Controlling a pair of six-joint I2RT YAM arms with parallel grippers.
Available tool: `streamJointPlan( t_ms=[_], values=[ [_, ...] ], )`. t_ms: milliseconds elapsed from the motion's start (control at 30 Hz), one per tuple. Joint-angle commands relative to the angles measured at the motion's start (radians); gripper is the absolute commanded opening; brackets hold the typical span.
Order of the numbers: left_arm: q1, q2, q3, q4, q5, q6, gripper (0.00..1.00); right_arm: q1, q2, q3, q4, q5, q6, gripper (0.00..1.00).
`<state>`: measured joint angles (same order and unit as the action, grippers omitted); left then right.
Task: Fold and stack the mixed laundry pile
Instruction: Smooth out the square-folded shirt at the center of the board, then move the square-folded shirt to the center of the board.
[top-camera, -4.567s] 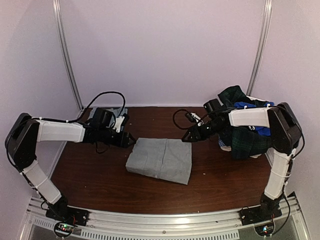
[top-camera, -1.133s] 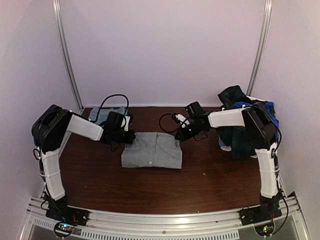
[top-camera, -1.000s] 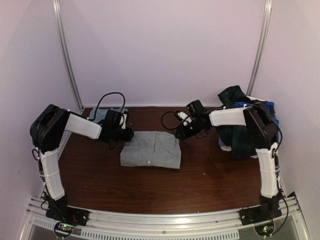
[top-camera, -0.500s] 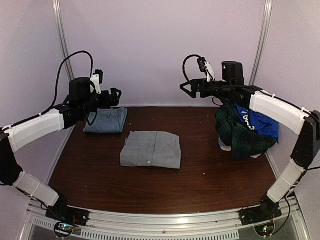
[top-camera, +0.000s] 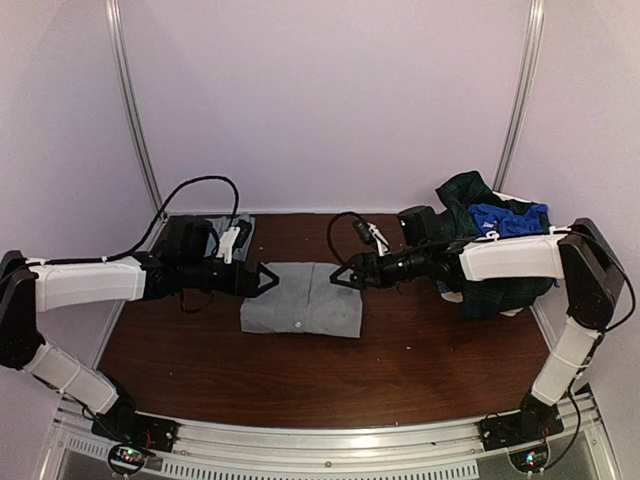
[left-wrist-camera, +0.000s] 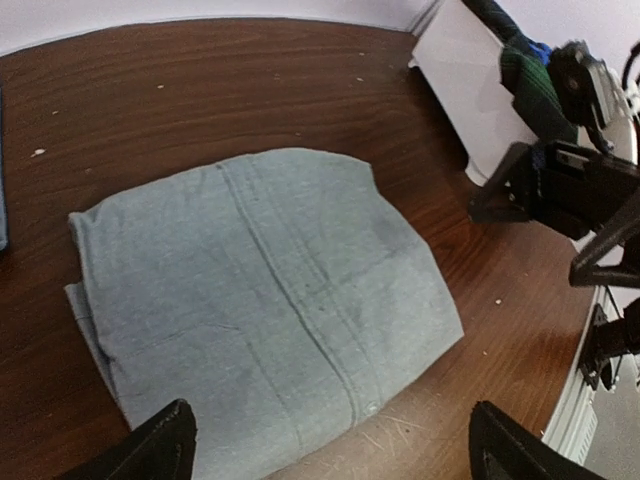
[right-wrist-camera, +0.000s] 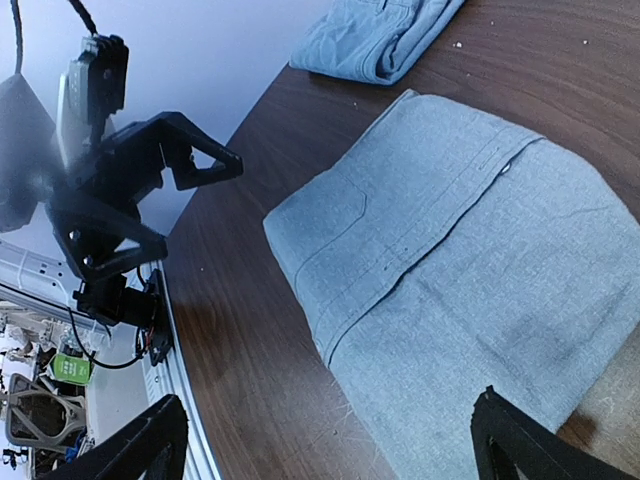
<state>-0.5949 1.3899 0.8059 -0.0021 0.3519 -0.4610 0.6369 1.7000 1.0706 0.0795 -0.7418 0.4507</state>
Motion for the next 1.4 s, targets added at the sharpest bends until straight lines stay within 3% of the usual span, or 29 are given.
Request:
streamJointPlan(
  t_ms=[0,133,267,467,667,833,967,1100,1233,1367],
  values=[
    [0.08,0.031,-0.033,0.055,-0.084,-0.101,0.95,0.031,0.095,0.05,0.027,0.011,-0.029,0.98],
    [0.18,0.068,-0.052,0.111,-0.074,-0.168,0.91,0.053,0.233,0.205,-0.111,0.064,-0.098,0.89],
    [0.222,0.134,-0.051,0.187,0.007,-0.194,0.79,0.066,0.336,0.292,-0.185,0.073,-0.135,0.79],
    [0.221,0.184,-0.098,0.257,0.056,-0.17,0.58,0.068,0.399,0.268,-0.326,0.117,-0.254,0.67],
    [0.221,0.104,-0.176,0.271,0.009,-0.177,0.51,0.033,0.357,0.164,-0.472,0.286,-0.378,0.56],
    [0.221,0.061,-0.201,0.252,-0.037,-0.187,0.49,-0.077,0.297,0.157,-0.56,0.49,-0.438,0.52],
    [0.221,0.088,-0.203,0.287,-0.026,-0.198,0.44,-0.081,0.256,0.287,-0.621,0.522,-0.48,0.51],
    [0.219,0.166,-0.209,0.407,0.051,-0.258,0.37,0.017,0.236,0.457,-0.634,0.498,-0.456,0.5],
    [0.199,0.244,-0.182,0.461,0.07,-0.277,0.27,0.09,0.316,0.636,-0.675,0.527,-0.385,0.5],
    [0.16,0.303,-0.141,0.474,0.076,-0.289,0.25,0.15,0.451,0.777,-0.72,0.614,-0.349,0.51]
  ],
)
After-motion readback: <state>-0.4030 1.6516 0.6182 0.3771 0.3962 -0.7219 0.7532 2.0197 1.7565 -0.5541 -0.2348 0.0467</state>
